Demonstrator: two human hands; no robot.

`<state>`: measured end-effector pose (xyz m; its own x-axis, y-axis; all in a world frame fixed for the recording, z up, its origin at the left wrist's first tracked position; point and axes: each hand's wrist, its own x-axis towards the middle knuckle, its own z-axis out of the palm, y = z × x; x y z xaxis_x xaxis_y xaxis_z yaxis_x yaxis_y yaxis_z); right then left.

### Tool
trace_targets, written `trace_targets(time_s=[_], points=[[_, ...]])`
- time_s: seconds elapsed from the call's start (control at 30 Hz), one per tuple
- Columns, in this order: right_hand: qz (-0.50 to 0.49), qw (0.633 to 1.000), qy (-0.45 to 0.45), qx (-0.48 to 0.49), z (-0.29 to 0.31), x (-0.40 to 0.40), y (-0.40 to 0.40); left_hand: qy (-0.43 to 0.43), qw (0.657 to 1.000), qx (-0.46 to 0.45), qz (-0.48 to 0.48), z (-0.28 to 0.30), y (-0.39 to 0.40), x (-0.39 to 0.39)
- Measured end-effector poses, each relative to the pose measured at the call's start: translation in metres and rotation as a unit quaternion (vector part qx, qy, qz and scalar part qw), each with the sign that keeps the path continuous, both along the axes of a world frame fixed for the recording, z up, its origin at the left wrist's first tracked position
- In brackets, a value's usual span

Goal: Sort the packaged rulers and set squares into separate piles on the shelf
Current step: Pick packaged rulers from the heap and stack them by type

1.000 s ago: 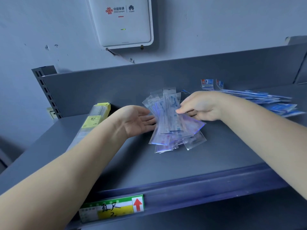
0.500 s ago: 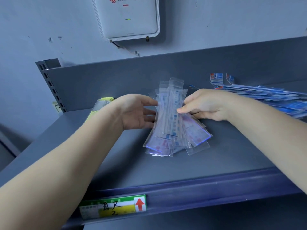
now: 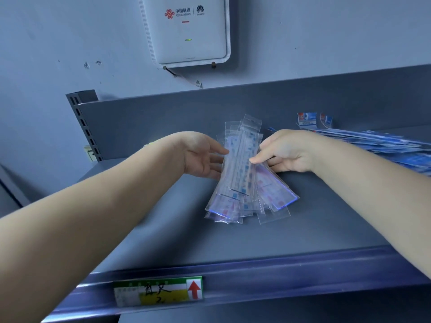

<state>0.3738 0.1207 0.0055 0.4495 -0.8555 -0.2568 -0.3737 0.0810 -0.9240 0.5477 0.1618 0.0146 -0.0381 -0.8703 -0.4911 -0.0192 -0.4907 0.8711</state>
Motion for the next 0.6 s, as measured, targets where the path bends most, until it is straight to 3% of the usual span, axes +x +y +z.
trace_targets(time_s=[0.17, 0.6], points=[[0.019, 0.999, -0.013, 0.025, 0.000, -0.005, -0.006, 0.041, 0.997, 0.016, 0.062, -0.007, -0.010, -0.003], [0.062, 0.995, -0.029, 0.078, 0.000, -0.010, -0.021, -0.074, 0.997, 0.022, 0.004, -0.004, -0.023, -0.004]])
